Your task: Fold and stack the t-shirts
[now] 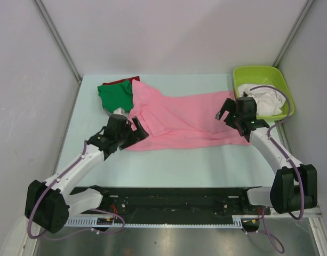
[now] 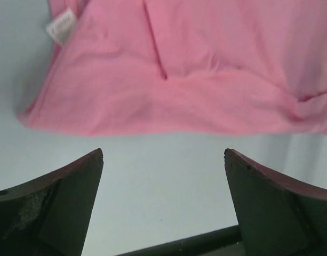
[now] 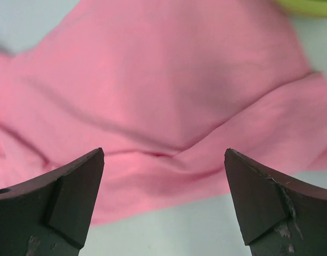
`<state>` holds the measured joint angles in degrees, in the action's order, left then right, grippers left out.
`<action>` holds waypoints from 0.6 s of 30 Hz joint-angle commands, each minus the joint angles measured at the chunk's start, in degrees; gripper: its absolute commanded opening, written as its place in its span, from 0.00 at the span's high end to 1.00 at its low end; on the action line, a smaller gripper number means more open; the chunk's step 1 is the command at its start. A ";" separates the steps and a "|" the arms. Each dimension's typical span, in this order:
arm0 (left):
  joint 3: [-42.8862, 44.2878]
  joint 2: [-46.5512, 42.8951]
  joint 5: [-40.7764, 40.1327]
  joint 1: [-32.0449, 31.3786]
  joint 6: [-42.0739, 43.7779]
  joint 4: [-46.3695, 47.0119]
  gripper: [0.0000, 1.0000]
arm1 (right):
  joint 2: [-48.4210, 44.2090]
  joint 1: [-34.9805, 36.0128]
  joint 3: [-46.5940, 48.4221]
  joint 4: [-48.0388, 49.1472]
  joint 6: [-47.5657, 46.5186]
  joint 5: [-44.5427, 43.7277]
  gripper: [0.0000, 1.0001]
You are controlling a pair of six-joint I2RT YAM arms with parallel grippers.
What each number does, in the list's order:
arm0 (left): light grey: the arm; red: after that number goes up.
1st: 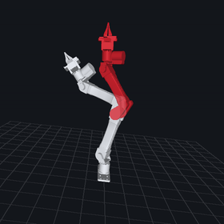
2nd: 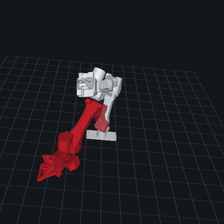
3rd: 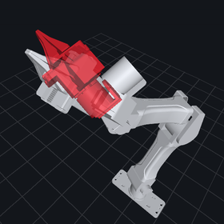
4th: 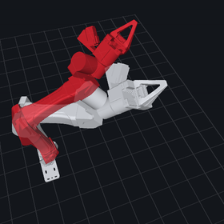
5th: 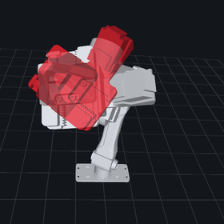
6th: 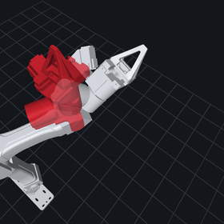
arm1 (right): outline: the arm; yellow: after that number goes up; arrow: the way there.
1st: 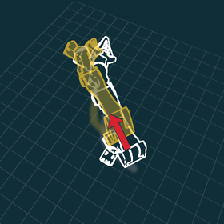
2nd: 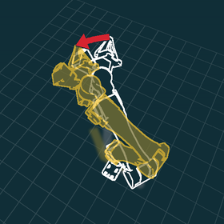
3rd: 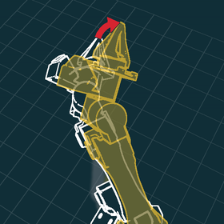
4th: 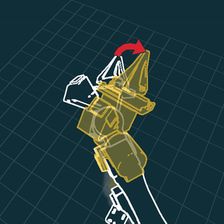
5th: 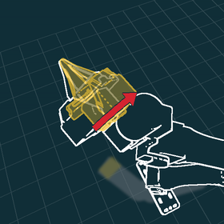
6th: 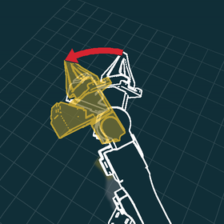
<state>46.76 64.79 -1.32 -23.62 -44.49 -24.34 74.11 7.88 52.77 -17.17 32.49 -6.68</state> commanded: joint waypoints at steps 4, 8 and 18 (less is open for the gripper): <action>-13.97 -5.47 -5.08 -3.98 -10.43 4.91 0.00 | 6.28 15.90 3.71 8.29 -6.38 14.92 0.00; -19.59 -8.45 -8.95 -3.89 -14.30 9.91 0.00 | 17.36 24.69 15.29 3.82 -13.05 15.56 0.02; -21.01 -10.74 -1.69 -1.44 -9.48 30.90 0.00 | 29.69 36.84 33.00 -13.31 -32.39 -3.32 0.02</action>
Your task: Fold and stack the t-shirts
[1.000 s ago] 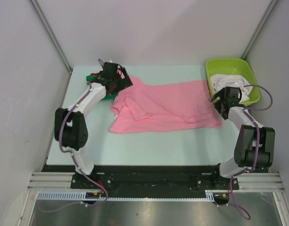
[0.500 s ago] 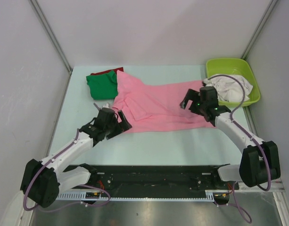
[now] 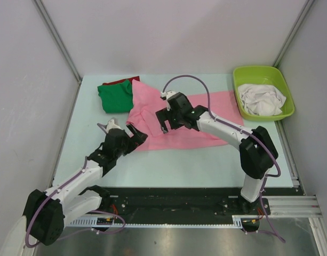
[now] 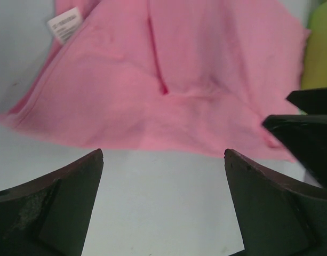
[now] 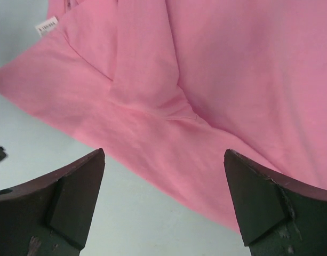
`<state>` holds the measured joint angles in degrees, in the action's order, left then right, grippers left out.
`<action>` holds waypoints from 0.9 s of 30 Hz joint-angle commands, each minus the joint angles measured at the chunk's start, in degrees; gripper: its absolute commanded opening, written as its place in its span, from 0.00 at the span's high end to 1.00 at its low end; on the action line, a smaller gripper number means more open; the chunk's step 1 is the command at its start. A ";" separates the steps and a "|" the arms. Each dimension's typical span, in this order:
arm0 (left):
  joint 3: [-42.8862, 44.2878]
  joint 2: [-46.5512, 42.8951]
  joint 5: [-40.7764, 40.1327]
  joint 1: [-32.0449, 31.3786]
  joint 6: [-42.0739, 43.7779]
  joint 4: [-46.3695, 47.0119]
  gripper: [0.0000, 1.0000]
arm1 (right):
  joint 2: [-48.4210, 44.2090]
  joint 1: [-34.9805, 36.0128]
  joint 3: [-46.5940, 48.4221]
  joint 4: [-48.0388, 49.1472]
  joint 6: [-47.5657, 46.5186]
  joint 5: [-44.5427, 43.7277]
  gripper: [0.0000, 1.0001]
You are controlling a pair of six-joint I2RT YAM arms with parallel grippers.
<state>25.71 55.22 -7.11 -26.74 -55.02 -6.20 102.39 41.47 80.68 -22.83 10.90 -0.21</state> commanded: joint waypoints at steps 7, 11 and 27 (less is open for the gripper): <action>-2.69 -0.47 8.88 8.46 -1.40 13.49 0.00 | 5.27 11.77 3.52 -7.15 -25.12 -23.14 0.03; -4.44 0.06 7.47 9.16 -2.80 13.93 0.00 | 8.35 16.09 2.81 -1.01 -32.15 -29.23 0.02; -11.12 1.73 14.93 17.86 -5.09 22.28 0.00 | 17.22 19.09 1.67 17.29 -41.22 -36.45 0.30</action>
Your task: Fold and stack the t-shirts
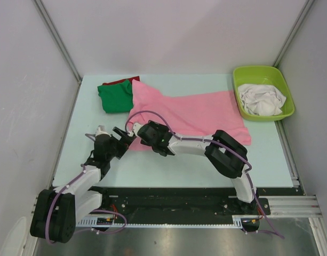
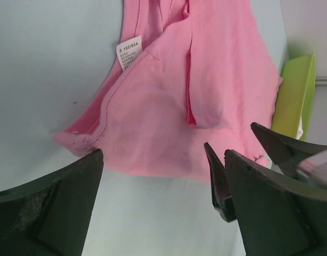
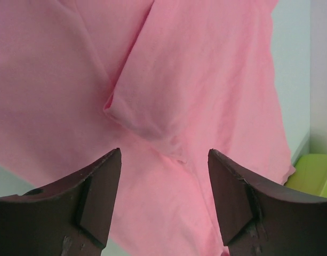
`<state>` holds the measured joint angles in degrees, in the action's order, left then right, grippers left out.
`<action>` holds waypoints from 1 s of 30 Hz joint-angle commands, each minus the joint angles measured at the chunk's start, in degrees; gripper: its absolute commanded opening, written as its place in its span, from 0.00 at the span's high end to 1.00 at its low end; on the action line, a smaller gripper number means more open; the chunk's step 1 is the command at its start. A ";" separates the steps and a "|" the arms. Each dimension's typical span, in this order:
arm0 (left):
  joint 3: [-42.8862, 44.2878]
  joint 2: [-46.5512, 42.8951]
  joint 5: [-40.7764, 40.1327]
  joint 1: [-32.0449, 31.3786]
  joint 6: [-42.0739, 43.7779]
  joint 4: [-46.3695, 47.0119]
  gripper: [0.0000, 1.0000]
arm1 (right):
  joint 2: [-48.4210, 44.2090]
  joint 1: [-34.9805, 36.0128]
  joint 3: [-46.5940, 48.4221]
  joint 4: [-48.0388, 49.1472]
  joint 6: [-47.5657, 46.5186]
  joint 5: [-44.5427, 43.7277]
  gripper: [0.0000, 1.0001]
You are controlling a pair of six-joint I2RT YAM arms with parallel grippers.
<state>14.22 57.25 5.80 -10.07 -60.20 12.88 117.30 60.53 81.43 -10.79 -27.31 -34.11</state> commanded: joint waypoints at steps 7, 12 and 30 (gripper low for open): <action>0.02 0.40 3.25 2.68 0.00 3.38 0.00 | 3.82 -0.06 3.47 0.86 -0.64 -0.08 0.33; -0.51 0.67 3.60 3.03 0.00 3.81 0.00 | 4.69 -0.59 4.09 0.77 0.15 1.06 0.48; -1.03 0.66 4.92 4.97 0.62 3.55 0.00 | 3.65 -0.68 7.26 -3.54 1.91 0.10 0.47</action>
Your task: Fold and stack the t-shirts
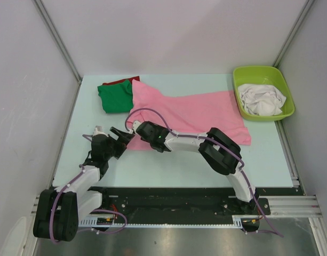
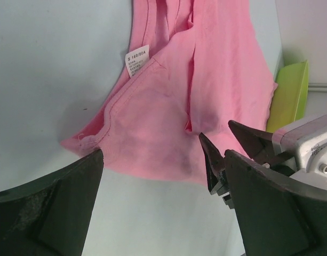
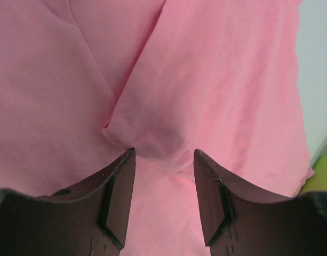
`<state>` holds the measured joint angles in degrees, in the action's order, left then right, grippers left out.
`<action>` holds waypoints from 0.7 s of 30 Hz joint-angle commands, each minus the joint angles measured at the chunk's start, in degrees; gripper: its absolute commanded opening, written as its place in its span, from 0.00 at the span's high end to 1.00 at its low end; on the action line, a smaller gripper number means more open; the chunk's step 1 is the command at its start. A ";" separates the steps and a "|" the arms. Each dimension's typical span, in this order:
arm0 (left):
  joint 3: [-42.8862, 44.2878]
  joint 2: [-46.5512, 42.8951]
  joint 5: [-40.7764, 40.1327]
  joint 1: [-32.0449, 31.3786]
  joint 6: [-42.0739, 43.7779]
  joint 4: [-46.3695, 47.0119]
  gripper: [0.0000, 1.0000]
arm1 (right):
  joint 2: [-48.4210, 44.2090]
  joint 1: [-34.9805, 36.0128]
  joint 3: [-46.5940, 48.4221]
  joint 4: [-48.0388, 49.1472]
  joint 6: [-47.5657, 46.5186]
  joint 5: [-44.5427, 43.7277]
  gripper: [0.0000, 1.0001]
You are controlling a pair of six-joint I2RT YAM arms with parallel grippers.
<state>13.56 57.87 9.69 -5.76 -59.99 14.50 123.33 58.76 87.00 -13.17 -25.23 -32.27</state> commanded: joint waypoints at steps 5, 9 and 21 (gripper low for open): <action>-0.55 0.23 1.55 0.75 -0.04 2.37 0.00 | -3.36 2.06 1.50 -2.91 0.53 -0.87 0.48; -0.73 0.05 1.56 0.75 -0.04 2.37 0.00 | -3.44 3.11 1.33 -3.01 0.98 -0.60 0.48; -0.73 0.14 1.56 0.75 0.66 1.94 0.00 | 0.95 1.01 3.26 -0.54 0.18 -0.07 0.52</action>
<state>12.86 58.08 10.39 -5.48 -59.96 14.52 123.26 60.75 87.18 -15.29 -24.32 -32.60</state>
